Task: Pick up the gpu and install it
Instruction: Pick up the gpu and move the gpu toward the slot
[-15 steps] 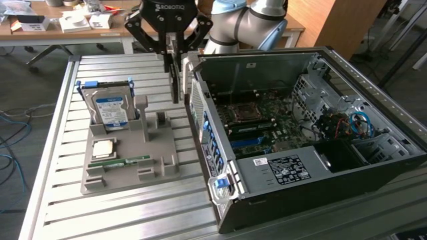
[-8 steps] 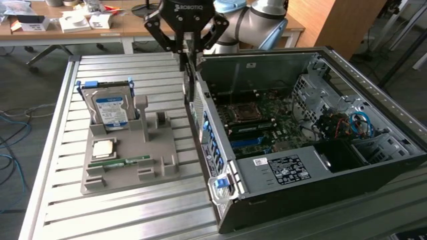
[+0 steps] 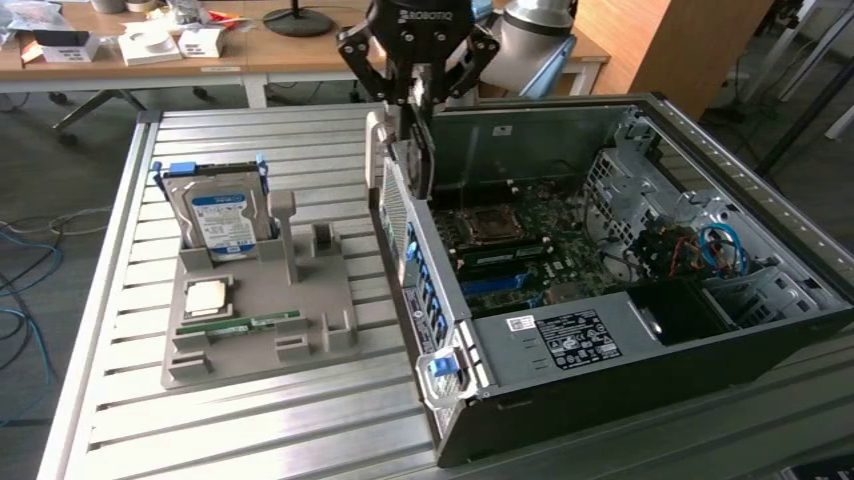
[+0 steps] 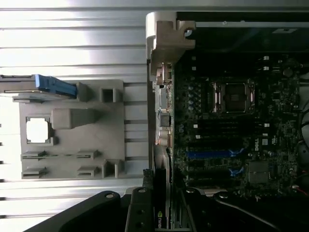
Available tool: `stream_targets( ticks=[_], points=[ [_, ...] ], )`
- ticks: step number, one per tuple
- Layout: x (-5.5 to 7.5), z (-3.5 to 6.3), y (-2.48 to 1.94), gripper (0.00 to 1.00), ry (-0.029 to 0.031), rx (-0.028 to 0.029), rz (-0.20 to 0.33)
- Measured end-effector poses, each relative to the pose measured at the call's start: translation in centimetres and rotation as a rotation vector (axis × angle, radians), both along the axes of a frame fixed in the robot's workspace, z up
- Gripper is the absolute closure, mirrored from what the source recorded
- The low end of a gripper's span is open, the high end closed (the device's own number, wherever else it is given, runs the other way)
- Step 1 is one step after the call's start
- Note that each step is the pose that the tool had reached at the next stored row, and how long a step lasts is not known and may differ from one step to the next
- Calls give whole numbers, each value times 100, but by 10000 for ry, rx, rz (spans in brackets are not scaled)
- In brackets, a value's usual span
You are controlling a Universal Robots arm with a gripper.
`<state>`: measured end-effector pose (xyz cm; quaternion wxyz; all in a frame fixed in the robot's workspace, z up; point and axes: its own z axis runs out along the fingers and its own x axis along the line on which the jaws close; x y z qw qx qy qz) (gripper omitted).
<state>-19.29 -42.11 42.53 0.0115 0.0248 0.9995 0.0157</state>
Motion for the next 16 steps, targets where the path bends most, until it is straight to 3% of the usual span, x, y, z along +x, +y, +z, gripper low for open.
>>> stream_targets(
  ticks=[16],
  points=[
    [730, 0, -2, 74, 0, 38, 0]
  ],
)
